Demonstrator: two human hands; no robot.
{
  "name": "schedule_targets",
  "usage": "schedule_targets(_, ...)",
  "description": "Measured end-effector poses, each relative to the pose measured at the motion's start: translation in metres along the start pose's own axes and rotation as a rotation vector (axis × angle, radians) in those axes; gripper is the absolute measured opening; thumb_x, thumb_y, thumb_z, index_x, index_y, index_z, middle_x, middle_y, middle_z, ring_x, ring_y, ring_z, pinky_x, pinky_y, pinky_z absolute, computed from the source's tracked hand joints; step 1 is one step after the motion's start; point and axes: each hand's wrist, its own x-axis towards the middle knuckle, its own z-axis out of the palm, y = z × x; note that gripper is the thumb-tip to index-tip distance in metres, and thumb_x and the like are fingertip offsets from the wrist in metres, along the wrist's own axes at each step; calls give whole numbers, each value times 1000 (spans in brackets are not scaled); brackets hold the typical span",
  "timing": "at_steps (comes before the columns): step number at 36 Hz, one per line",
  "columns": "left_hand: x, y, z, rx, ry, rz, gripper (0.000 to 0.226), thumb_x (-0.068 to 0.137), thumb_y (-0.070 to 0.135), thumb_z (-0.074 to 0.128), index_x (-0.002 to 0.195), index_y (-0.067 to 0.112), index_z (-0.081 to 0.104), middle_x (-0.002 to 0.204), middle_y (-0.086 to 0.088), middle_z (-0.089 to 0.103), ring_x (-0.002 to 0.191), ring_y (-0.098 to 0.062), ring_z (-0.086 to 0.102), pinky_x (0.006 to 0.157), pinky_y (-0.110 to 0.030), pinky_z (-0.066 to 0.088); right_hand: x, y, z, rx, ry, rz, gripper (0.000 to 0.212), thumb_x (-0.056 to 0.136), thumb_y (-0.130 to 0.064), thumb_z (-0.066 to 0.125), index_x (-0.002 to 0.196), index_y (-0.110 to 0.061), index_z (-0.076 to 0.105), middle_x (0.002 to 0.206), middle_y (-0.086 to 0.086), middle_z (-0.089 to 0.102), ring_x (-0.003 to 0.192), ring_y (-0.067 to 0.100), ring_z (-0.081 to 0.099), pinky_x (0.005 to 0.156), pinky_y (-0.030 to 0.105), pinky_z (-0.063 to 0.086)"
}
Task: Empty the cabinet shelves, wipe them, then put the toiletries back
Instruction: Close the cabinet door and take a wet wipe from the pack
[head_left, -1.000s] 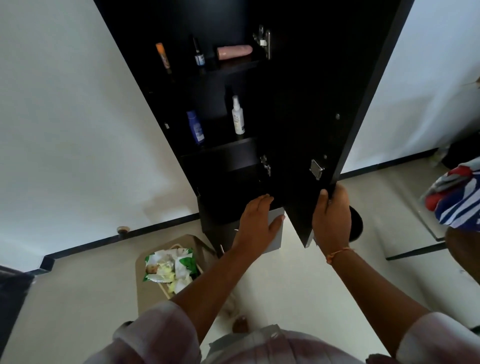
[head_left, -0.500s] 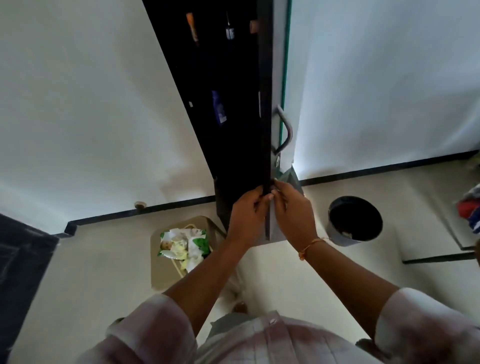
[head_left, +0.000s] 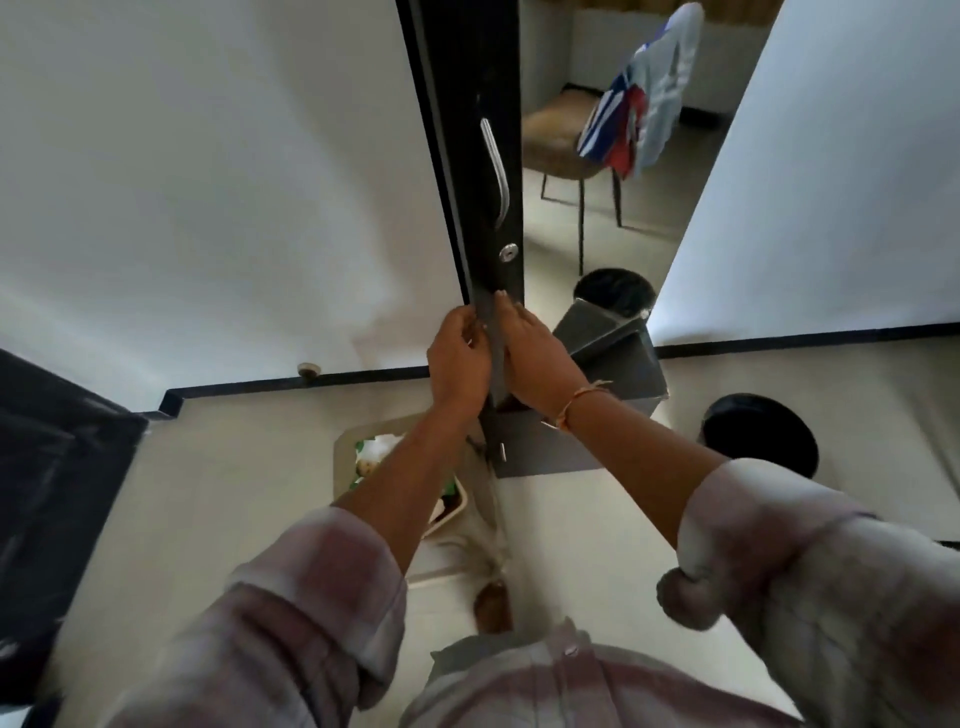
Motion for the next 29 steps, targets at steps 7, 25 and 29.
schedule_targets(7,26,-26,-1,117,-75,221,40,100,17,48,140,17,47,137,-1,56,124,-16,53,102,-19,36,36,-12,-9,-162,-50,-34,77,92,-11,57,154,-7,13,155,20,28,141,38,33,109,50,39)
schedule_targets(25,119,-61,7,778,-279,593,73,96,25,53,154,11,12,162,-9,17,149,-23,17,118,-43,27,111,-11,11,-407,-66,-3,87,90,-11,58,155,-11,1,155,6,35,127,32,42,101,44,41)
schedule_targets(29,135,-59,6,818,-314,608,73,97,28,50,155,11,9,162,-9,14,150,-23,14,119,-44,24,125,-12,16,-394,-56,15,87,90,-12,59,155,-11,0,157,6,31,125,32,44,99,45,43)
